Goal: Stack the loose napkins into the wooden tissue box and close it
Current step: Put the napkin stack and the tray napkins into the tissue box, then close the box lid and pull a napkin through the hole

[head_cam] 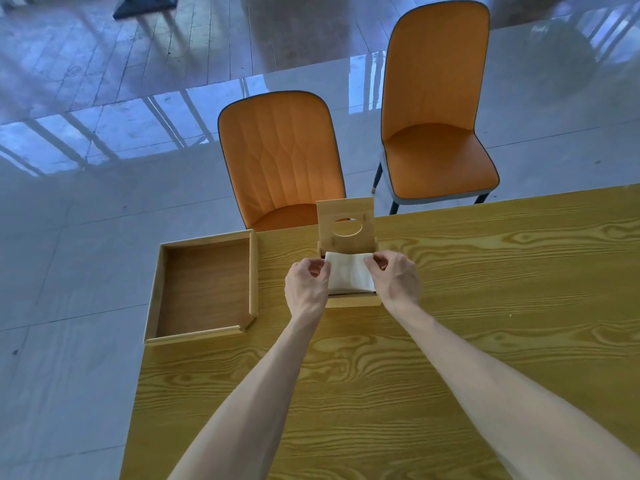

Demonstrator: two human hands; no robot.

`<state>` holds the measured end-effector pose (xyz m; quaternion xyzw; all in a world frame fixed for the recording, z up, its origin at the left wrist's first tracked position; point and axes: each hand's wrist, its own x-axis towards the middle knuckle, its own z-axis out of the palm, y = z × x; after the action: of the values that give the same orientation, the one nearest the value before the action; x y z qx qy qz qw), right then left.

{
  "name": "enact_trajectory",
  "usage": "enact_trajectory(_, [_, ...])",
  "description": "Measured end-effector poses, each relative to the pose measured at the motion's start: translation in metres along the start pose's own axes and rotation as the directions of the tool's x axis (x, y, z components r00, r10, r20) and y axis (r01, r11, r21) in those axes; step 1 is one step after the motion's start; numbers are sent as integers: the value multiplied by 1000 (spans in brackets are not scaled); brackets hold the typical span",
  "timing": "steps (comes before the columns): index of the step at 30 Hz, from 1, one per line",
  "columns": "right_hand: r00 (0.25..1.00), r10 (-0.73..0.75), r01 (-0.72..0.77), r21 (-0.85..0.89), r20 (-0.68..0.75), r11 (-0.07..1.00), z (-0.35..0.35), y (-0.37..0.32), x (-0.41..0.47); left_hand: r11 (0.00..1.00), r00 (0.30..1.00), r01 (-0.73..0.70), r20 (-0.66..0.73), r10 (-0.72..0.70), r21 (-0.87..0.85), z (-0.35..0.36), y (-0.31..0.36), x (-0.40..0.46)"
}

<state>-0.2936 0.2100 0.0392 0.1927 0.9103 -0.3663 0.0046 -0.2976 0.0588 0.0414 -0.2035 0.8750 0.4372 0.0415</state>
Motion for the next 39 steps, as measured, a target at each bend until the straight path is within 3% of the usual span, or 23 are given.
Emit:
enact_trajectory(9, [1000,20,-20,-8,-14,1000,1,-1,7,994,994,108,11,-108,-7,-4,-4,2])
enact_trajectory(19, [998,21,-21,9,56,1000,2,5,24,997,995,14,101,-22,78,-6,0,17])
enact_trajectory(24, [982,-96,85,76,161,993,-11,-3,45,991,979,-130,157,130,-11,-28,25,48])
enact_trajectory(28, [961,-159,141,94,226,985,-21,-13,56,982,920,-155,346,183,-109,-43,51,70])
enact_trajectory(33, [981,-157,149,76,117,986,-22,-14,56,973,896,-159,390,214,-170,-46,59,69])
enact_trajectory(39, [975,-219,216,55,46,975,-24,-9,49,937,900,-65,386,204,-343,-44,51,57])
